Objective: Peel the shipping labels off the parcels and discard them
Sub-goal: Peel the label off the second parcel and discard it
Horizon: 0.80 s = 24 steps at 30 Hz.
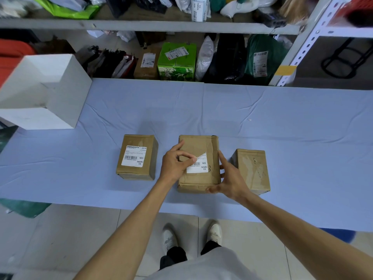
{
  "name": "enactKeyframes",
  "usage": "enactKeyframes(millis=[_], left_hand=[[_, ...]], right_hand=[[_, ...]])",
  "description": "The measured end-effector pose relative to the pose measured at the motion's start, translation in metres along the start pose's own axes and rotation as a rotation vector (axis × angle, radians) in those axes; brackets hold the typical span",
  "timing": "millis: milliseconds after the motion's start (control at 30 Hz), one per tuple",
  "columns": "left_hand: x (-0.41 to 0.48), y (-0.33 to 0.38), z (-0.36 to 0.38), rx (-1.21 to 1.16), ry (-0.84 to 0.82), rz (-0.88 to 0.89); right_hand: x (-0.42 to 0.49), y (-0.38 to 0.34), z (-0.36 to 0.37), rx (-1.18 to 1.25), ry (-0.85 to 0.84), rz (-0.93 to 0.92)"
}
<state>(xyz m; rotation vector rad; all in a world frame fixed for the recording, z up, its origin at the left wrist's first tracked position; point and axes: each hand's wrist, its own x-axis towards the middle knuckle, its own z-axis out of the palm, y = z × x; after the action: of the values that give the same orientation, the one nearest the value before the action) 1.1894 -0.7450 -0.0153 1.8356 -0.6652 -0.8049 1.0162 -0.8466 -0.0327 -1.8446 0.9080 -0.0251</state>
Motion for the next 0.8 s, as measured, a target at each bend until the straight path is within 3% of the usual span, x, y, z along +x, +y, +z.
enactKeyframes(millis=[800], left_hand=[[0.0026,-0.0002,-0.0008,-0.014,-0.053,-0.020]], right_hand=[[0.0025,0.0057,0.0002,-0.003,0.001,-0.008]])
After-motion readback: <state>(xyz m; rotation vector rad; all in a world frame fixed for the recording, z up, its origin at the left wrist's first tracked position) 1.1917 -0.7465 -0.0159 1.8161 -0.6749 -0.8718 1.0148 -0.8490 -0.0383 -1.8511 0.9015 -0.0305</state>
